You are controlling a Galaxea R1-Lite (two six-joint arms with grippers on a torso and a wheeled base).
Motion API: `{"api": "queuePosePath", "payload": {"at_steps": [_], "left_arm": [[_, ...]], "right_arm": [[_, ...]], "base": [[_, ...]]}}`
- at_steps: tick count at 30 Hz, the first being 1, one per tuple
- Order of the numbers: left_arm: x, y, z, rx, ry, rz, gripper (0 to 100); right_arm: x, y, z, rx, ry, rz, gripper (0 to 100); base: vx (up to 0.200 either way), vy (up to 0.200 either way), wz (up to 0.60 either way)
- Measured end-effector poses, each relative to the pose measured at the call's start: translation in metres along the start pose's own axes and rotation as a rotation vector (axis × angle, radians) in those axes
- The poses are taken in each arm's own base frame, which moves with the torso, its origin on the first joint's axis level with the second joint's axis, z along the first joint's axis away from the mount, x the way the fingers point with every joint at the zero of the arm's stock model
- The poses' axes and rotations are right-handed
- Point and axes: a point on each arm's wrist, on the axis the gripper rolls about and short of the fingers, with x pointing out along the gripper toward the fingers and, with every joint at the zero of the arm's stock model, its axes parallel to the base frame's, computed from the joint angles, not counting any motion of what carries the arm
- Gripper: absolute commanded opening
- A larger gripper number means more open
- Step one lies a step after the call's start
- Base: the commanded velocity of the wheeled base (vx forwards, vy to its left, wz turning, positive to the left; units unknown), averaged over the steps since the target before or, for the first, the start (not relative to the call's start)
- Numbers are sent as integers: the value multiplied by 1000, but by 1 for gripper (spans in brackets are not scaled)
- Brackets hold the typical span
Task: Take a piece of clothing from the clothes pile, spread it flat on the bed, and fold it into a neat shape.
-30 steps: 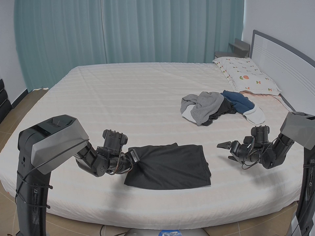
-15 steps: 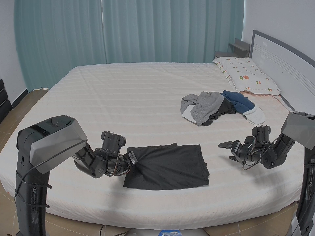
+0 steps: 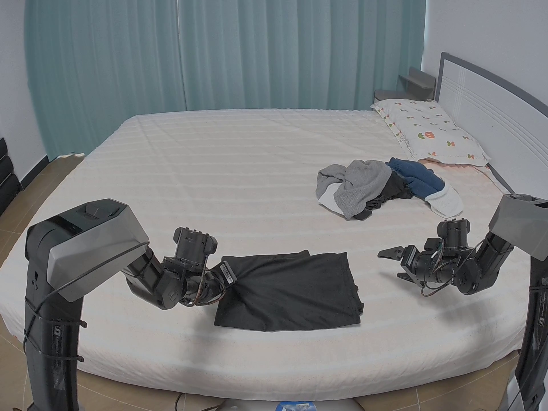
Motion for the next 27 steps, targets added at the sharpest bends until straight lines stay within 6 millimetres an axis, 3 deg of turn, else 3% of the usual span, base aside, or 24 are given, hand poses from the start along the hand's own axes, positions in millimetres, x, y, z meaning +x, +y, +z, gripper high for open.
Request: {"api": "queuePosePath", "payload": {"at_steps": [27], "left_arm": [[-14, 15, 9, -40, -15, 60, 0]], "right_arm": [[1, 8, -8, -13, 11, -3, 100]], "base": [[0, 200, 0]]}}
